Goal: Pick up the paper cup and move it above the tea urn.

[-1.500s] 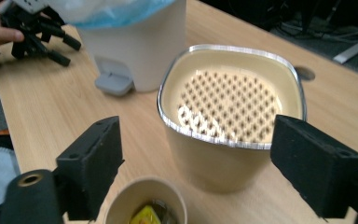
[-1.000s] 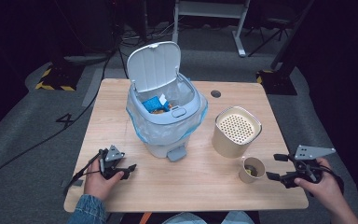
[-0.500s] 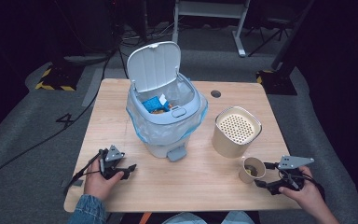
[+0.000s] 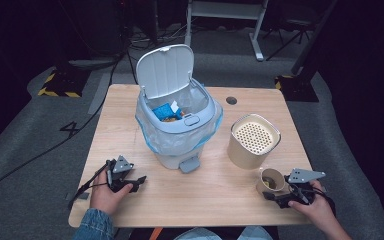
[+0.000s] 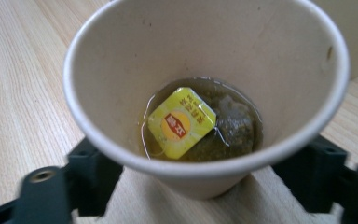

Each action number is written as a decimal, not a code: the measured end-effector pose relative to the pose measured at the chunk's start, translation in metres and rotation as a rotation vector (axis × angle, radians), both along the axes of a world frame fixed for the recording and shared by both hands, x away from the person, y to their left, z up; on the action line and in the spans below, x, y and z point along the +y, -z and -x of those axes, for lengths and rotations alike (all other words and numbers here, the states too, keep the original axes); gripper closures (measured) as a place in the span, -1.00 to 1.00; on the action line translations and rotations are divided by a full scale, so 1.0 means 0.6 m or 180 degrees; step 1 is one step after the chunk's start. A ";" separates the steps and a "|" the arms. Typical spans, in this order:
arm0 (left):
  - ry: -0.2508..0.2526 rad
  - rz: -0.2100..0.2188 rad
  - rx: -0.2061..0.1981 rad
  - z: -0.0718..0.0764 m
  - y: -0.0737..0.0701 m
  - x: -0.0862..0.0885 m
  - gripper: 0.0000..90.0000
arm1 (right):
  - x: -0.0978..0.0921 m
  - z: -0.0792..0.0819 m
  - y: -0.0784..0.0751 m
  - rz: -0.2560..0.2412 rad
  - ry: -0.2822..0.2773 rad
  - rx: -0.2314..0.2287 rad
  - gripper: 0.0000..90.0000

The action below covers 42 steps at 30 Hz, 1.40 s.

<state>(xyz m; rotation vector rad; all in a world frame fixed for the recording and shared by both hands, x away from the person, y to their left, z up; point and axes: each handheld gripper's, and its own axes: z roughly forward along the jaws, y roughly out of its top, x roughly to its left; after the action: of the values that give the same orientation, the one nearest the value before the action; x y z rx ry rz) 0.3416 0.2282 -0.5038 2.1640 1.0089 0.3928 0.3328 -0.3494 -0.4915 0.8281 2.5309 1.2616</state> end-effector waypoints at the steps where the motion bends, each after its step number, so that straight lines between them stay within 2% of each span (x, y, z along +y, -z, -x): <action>1: 0.0000 0.0000 0.0000 0.000 0.000 0.000 -0.31 | 0.000 0.000 0.001 -0.0031 0.0006 -0.0009 -0.40; 2: 0.0000 0.0000 0.0000 0.000 0.000 0.000 -0.31 | 0.000 -0.001 0.002 -0.0079 0.0004 -0.0002 -0.33; 6: 0.0000 0.0000 0.0001 0.000 0.000 0.000 -0.31 | -0.002 0.000 0.005 -0.0159 0.0009 -0.0008 -0.31; 11: 0.0000 0.0000 0.0001 0.000 0.000 0.000 -0.31 | -0.003 0.000 0.006 -0.0182 -0.0009 -0.0032 -0.28; 20: 0.0000 0.0001 0.0000 0.000 0.000 0.000 -0.31 | -0.011 0.003 -0.017 -0.0242 -0.0041 -0.0043 -0.26; 26: 0.0000 0.0000 0.0001 0.000 0.000 0.000 -0.31 | -0.026 0.001 -0.057 -0.0294 -0.0109 -0.0041 -0.26; 27: 0.0000 0.0000 0.0001 0.000 0.000 0.000 -0.31 | -0.026 0.001 -0.057 -0.0294 -0.0109 -0.0041 -0.26; 30: 0.0000 0.0000 0.0000 0.000 0.000 0.000 -0.31 | -0.032 -0.005 -0.078 -0.0313 -0.0193 -0.0067 -0.26; 36: 0.0000 0.0000 0.0000 0.000 0.000 0.000 -0.31 | -0.039 -0.013 -0.106 -0.0349 -0.0219 -0.0111 -0.26; 40: 0.0000 -0.0001 0.0000 0.000 0.000 0.000 -0.31 | -0.043 -0.022 -0.139 -0.0359 -0.0243 -0.0170 -0.25; 41: 0.0000 -0.0001 0.0000 0.000 0.000 0.000 -0.31 | -0.043 -0.022 -0.139 -0.0359 -0.0243 -0.0170 -0.25; 42: 0.0000 0.0000 0.0000 0.000 0.000 0.000 -0.31 | -0.044 -0.028 -0.154 -0.0345 -0.0241 -0.0203 -0.25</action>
<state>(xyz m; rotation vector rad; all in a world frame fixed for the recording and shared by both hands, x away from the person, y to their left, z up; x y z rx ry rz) 0.3416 0.2282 -0.5038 2.1641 1.0090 0.3929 0.3493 -0.3755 -0.3991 0.7073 2.4844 1.4360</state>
